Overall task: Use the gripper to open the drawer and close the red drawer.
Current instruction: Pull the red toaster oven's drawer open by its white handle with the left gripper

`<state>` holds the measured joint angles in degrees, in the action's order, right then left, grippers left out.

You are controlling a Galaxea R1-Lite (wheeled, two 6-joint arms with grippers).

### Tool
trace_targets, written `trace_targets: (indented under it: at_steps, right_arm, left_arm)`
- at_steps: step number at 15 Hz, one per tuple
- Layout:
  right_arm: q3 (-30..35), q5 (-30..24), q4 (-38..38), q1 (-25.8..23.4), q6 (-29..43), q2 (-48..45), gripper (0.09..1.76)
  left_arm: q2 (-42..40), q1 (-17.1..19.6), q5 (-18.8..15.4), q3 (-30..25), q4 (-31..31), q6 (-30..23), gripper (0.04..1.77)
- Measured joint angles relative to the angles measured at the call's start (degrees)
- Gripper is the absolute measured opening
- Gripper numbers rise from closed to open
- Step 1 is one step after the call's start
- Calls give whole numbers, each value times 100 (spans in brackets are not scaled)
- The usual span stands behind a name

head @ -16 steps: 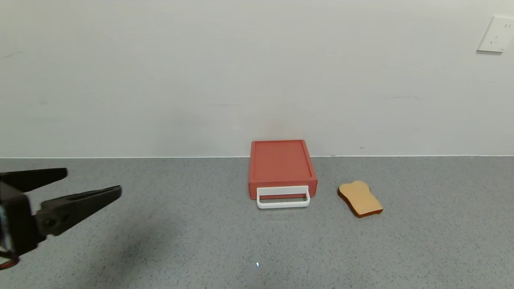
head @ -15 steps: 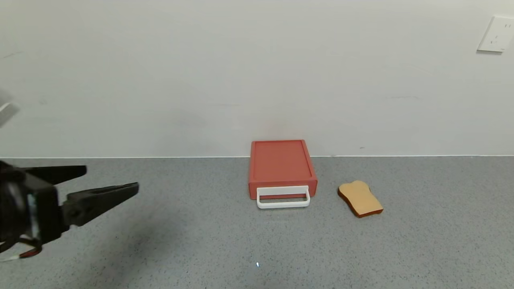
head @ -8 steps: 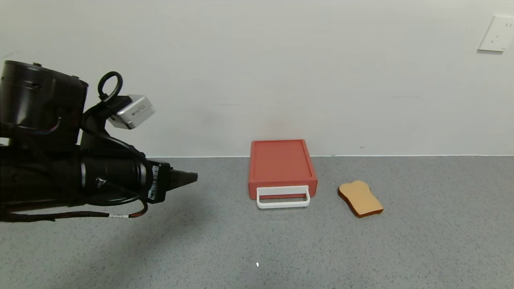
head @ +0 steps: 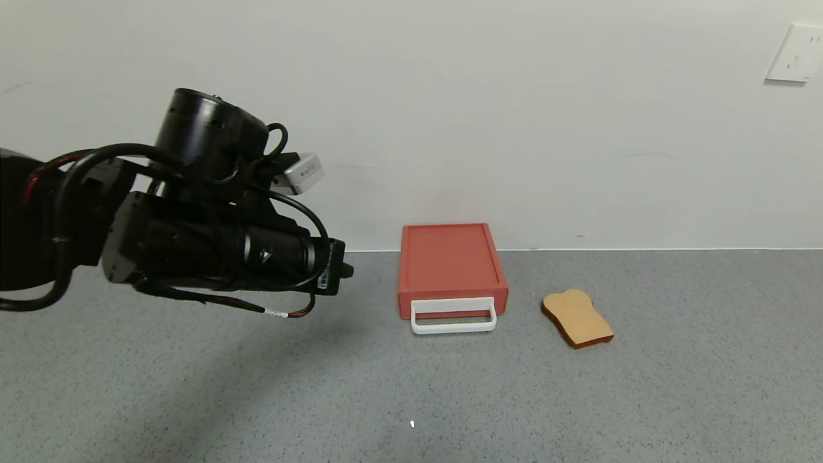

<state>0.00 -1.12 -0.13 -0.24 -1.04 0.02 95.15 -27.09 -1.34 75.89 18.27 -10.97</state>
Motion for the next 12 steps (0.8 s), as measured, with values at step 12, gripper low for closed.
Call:
trace_targets:
  at_steps: [12]
  right_arm:
    - [0, -24, 0, 0, -34, -2, 170]
  left_arm:
    - [1965, -745, -67, 1932, 1000, -1192, 11]
